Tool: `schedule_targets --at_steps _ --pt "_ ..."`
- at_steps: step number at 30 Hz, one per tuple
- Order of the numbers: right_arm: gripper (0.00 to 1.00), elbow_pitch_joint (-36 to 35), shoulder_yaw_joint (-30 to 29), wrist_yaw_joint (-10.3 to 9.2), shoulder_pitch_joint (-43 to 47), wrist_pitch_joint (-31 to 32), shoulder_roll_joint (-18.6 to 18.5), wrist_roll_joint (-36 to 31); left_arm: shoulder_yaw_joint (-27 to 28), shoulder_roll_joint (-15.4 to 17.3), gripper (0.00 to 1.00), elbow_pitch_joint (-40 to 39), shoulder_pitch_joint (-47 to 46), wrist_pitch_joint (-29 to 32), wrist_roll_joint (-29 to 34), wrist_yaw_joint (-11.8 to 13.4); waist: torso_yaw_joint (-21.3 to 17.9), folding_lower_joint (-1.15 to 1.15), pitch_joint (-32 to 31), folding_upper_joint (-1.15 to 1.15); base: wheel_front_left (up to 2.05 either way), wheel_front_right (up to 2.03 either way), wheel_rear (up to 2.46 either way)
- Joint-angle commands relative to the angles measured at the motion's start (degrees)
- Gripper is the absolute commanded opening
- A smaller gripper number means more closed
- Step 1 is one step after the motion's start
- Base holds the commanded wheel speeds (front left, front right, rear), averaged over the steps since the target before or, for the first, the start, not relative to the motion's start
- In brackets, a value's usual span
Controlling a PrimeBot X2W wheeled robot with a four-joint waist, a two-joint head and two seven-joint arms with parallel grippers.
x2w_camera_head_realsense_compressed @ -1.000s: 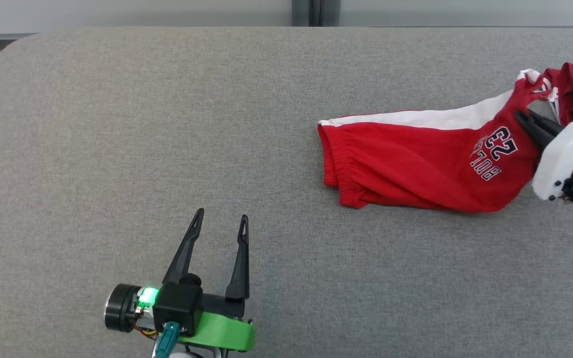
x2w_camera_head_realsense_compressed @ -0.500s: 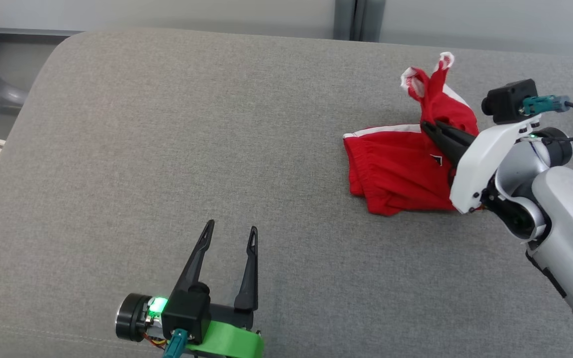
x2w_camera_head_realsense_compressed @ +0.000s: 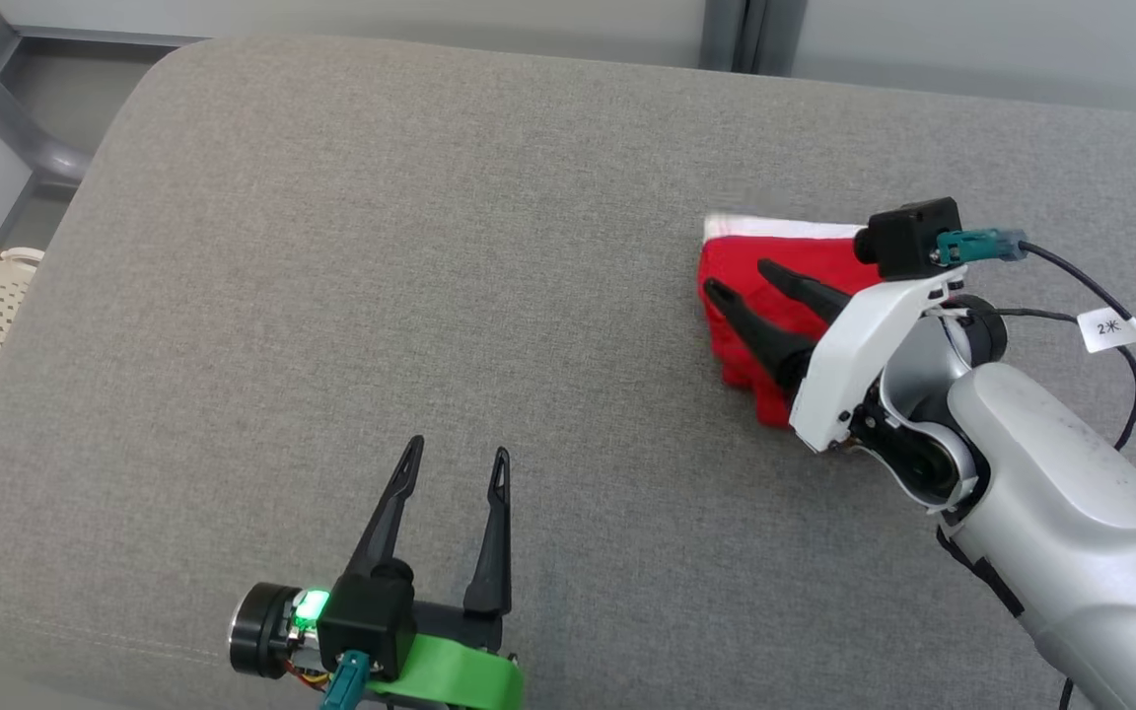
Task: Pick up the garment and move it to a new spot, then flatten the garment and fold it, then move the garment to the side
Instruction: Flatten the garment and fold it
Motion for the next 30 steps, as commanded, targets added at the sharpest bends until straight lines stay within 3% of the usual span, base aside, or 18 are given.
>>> schedule_targets --at_steps 1,14,21,22,23,24,30 --pt "1.00 -0.91 -0.78 -0.07 0.38 -1.79 -1.01 0.80 0.24 0.13 1.00 0.05 -0.36 -0.01 0.22 0.25 -0.51 0.00 -0.18 0.00 0.00 0.00 0.00" --pt "1.00 -1.89 -6.11 -0.05 9.45 -20.30 -9.84 -4.59 3.39 0.15 1.00 -0.59 1.83 -0.01 2.95 -0.27 -6.91 0.00 -3.93 0.00 0.00 0.00 0.00" --pt "1.00 0.15 -7.45 -0.05 16.82 -26.29 -7.63 -4.55 5.95 0.14 1.00 -1.37 3.99 -0.01 3.59 -0.46 -10.24 0.00 -6.06 0.00 0.00 0.00 0.00" --pt "0.84 0.01 -7.27 -0.05 17.69 -26.34 -7.05 -3.01 6.10 0.14 1.00 -1.46 4.13 -0.01 3.70 -0.56 -10.32 0.00 -6.12 0.00 0.00 0.00 0.00" --pt "0.30 -0.51 -6.64 -0.05 18.54 -26.28 -6.62 -0.98 6.26 0.14 1.00 -1.56 4.22 -0.01 3.89 -0.84 -10.36 0.00 -6.16 0.00 0.00 0.00 0.00" --pt "0.00 -0.98 -6.19 -0.05 18.94 -25.86 -6.52 0.95 6.37 0.15 1.00 -1.65 4.28 -0.01 3.99 -0.99 -10.33 0.00 -6.15 0.00 0.00 0.00 0.00" --pt "0.00 -4.65 -3.40 -0.05 17.64 -19.90 -7.84 17.10 5.97 0.14 1.00 -1.89 3.77 -0.01 3.84 -1.54 -8.45 0.00 -5.17 0.00 0.00 0.00 0.00"
